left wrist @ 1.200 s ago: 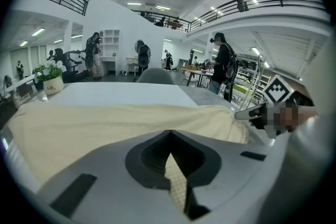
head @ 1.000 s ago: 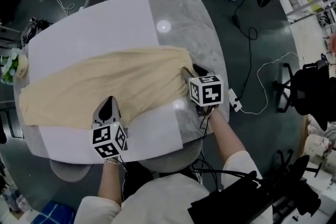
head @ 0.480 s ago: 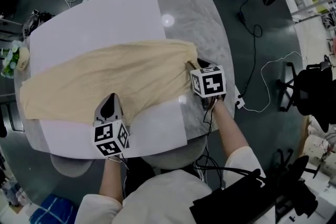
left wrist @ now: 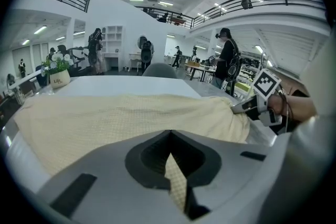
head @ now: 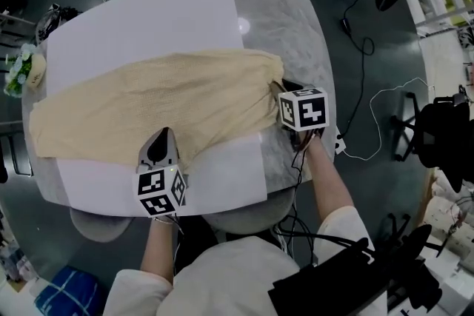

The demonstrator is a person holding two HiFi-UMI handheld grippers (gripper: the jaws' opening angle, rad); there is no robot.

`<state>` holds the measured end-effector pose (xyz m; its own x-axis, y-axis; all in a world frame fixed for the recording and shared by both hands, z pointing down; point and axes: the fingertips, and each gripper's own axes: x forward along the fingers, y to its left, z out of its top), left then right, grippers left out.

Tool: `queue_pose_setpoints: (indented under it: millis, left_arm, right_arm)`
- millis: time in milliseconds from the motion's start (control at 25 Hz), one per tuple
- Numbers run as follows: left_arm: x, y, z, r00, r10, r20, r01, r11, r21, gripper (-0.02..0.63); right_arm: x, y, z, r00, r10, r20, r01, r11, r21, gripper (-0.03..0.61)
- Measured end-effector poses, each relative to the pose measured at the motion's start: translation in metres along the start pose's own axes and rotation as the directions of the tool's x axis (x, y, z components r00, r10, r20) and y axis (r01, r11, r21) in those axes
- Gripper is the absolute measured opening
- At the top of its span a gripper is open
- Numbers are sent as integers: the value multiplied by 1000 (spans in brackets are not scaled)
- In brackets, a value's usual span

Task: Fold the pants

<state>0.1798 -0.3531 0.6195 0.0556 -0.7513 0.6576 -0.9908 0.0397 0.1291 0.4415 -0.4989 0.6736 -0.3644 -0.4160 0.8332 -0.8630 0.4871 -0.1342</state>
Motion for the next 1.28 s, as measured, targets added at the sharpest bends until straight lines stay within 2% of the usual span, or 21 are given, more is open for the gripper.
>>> queue_pose_setpoints:
  millis: [160, 640, 960, 1280]
  left_arm:
    - [-5, 8, 6, 1000, 7, 15, -7, 1000, -8, 2]
    - [-48, 25, 24, 997, 23, 77, -20, 999, -35, 2]
    - [-92, 54, 31, 990, 45, 130, -36, 997, -70, 2]
    - [-141, 100, 34, 984, 87, 159, -70, 992, -108, 2]
  right_arm:
    - [-13, 7, 8, 999, -3, 37, 3, 1000, -6, 29]
    - [-50, 51, 34, 997, 4, 80, 2, 997, -71, 28]
    - [-76, 105, 58, 993, 27, 116, -12, 992, -128, 28]
    - [-101, 178, 94, 988, 65, 142, -31, 973, -229, 28]
